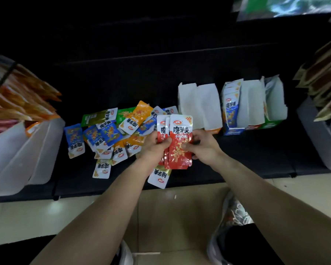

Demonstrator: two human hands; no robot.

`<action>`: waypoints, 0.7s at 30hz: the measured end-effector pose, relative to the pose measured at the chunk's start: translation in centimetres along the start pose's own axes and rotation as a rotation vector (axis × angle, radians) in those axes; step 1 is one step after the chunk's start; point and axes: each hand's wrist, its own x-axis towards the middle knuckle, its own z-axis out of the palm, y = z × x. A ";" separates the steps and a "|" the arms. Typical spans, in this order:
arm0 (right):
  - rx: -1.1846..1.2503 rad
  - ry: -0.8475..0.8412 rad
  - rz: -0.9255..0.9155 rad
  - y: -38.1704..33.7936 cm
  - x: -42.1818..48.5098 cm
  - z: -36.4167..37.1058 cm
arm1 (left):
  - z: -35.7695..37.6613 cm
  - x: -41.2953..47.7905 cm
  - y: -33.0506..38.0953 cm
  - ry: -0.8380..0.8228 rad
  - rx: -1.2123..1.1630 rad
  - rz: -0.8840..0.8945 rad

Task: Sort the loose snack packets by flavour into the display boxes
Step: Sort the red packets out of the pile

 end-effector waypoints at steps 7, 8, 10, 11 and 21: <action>0.098 0.055 0.007 1.8 -1.2 -4.4 | 5.2 0.1 1.0 -0.089 0.054 0.000; 0.116 0.065 0.007 2.1 -1.4 -4.9 | 5.8 0.2 1.2 -0.099 0.056 -0.007; 0.132 0.086 -0.010 2.5 -1.7 -5.9 | 7.0 0.2 1.5 -0.111 0.063 -0.009; 0.132 0.101 -0.015 2.7 -2.0 -6.3 | 7.7 0.1 1.7 -0.120 0.071 -0.002; -0.015 0.518 0.089 4.4 -1.5 -16.0 | 18.7 4.9 7.0 -0.154 0.141 0.092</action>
